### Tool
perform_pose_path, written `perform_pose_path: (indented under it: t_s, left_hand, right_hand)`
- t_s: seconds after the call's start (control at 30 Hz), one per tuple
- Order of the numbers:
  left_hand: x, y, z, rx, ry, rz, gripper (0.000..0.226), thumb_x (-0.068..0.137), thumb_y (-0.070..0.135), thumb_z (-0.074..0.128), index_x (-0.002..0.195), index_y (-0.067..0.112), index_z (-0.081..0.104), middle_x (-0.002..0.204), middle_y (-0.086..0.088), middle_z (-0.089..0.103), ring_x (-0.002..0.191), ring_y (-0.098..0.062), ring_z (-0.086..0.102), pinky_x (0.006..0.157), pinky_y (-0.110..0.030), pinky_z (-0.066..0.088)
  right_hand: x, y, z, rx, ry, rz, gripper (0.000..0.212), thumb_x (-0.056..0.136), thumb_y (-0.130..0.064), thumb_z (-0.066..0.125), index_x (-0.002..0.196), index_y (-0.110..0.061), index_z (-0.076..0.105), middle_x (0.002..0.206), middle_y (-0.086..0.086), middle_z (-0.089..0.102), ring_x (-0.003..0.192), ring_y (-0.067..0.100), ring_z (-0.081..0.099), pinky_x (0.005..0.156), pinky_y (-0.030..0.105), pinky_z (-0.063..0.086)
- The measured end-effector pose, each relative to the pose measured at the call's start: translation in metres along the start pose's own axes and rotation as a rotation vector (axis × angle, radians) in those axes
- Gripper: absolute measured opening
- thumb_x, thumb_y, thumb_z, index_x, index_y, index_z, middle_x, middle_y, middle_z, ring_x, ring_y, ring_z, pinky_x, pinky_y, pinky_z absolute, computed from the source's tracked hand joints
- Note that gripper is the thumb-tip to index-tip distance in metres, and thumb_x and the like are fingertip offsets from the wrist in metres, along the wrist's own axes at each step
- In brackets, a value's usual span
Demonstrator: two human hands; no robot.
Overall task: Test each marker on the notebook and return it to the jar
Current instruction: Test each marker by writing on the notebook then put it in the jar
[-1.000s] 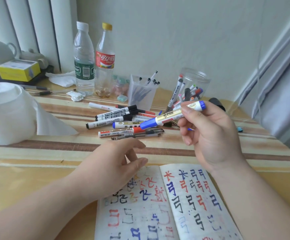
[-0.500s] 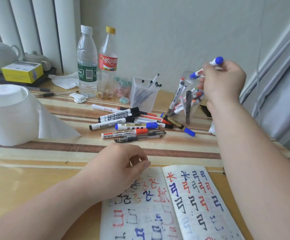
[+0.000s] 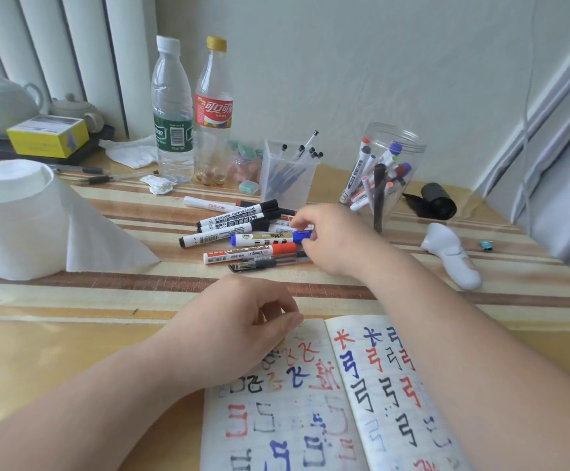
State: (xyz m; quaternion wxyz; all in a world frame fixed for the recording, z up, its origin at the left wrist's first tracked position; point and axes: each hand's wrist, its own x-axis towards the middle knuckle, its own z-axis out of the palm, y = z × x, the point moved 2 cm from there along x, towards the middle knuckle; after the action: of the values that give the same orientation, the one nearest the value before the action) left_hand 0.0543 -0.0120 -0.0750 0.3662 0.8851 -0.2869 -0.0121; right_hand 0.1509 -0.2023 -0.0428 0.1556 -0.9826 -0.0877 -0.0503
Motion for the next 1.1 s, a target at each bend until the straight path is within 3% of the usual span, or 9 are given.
perform_pose_path:
  t_s: [0.1,0.33,0.53,0.6,0.67,0.77,0.8,0.9,1.1]
  left_hand:
    - [0.000,0.001,0.000,-0.007,0.000,-0.004,0.013,0.095,0.049,0.061,0.088,0.042,0.070,0.079,0.027,0.069,0.074,0.003,0.064,0.060,-0.012,0.044]
    - [-0.001,-0.002,0.000,0.004,0.000,-0.009,0.014,0.095,0.050,0.062,0.093,0.041,0.072,0.081,0.027,0.068,0.077,0.003,0.064,0.060,-0.012,0.045]
    - [-0.001,-0.003,-0.001,0.023,0.022,-0.008,0.015,0.094,0.051,0.062,0.091,0.039,0.071,0.079,0.029,0.067,0.075,0.003,0.063,0.059,-0.013,0.044]
    - [-0.001,-0.003,-0.001,0.017,0.030,-0.015,0.014,0.093,0.051,0.062,0.092,0.040,0.070,0.080,0.032,0.067,0.074,0.005,0.063,0.059,-0.011,0.043]
    - [-0.001,-0.002,-0.001,-0.003,0.048,-0.034,0.016,0.092,0.053,0.063,0.098,0.040,0.069,0.085,0.035,0.066,0.075,0.005,0.063,0.059,-0.010,0.043]
    - [-0.001,-0.001,-0.001,-0.064,0.077,-0.054,0.027,0.087,0.061,0.062,0.107,0.044,0.063,0.093,0.033,0.066,0.071,0.003,0.065,0.063,-0.018,0.045]
    - [-0.001,0.000,-0.002,-0.082,0.086,-0.047,0.034,0.085,0.065,0.061,0.111,0.044,0.061,0.095,0.032,0.066,0.070,0.002,0.066,0.063,-0.020,0.046]
    - [-0.002,0.004,-0.003,-0.105,0.076,-0.016,0.051,0.078,0.077,0.056,0.119,0.045,0.056,0.099,0.033,0.064,0.068,-0.001,0.066,0.060,-0.018,0.045]
    - [-0.003,0.009,-0.001,0.032,0.050,0.029,0.033,0.088,0.070,0.046,0.092,0.040,0.059,0.088,0.025,0.061,0.075,-0.002,0.058,0.060,-0.019,0.040]
  right_hand:
    - [0.008,-0.006,0.007,-0.145,-0.082,-0.031,0.053,0.089,-0.005,0.057,0.130,-0.038,0.063,0.131,-0.006,0.065,0.116,0.022,0.061,0.096,0.039,0.054]
    - [0.017,-0.014,0.004,-0.238,-0.121,-0.081,0.051,0.084,-0.009,0.062,0.132,-0.026,0.062,0.117,-0.001,0.062,0.101,0.024,0.060,0.085,0.040,0.055]
    - [0.003,-0.004,-0.012,-0.290,-0.080,0.017,0.029,0.080,-0.019,0.070,0.108,-0.012,0.073,0.106,0.006,0.068,0.095,0.028,0.065,0.082,0.037,0.058]
    - [-0.010,0.002,-0.022,-0.136,-0.004,0.077,0.019,0.078,-0.022,0.075,0.096,-0.019,0.070,0.097,-0.002,0.067,0.089,0.020,0.064,0.077,0.031,0.056]
    - [-0.029,0.006,-0.029,0.135,0.066,0.120,0.015,0.075,-0.017,0.077,0.084,-0.020,0.066,0.081,-0.006,0.067,0.072,0.010,0.063,0.061,0.024,0.051]
    - [-0.067,0.001,-0.030,0.987,-0.088,0.145,0.012,0.076,-0.002,0.071,0.080,-0.004,0.059,0.063,0.008,0.062,0.054,0.018,0.059,0.042,0.024,0.046]
    - [-0.079,0.000,-0.029,1.166,-0.162,0.139,0.010,0.075,-0.002,0.069,0.080,-0.004,0.060,0.061,0.012,0.060,0.052,0.020,0.058,0.041,0.026,0.046]
    - [-0.103,-0.005,-0.018,1.220,-0.302,0.072,0.007,0.077,-0.007,0.073,0.083,-0.009,0.070,0.059,0.012,0.057,0.050,0.021,0.055,0.041,0.025,0.044]
    - [-0.114,-0.010,0.010,1.391,-0.197,0.137,0.016,0.081,-0.024,0.072,0.087,-0.008,0.071,0.058,0.009,0.057,0.043,0.019,0.050,0.036,0.019,0.029]
